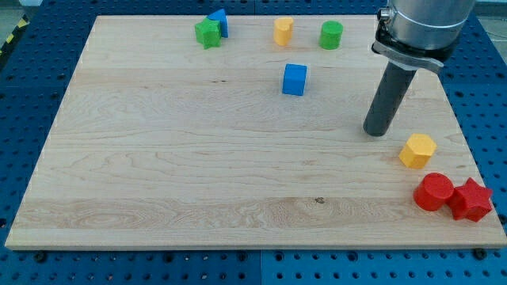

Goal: Push the yellow hexagon close to the red blocks

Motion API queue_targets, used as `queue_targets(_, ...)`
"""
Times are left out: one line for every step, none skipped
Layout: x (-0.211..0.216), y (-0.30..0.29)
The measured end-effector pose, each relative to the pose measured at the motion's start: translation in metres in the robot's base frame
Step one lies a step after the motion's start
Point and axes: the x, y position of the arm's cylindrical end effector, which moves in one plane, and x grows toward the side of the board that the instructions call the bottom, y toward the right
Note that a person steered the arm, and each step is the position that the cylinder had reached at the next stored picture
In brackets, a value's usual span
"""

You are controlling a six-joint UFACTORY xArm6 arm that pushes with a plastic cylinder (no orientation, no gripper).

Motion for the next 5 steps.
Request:
queue_targets(0.025,0.034)
queue_targets(0.031,0.045)
queue_targets(0.009,0.045)
queue_targets(0.008,0.073)
queue_targets(0.040,0.078)
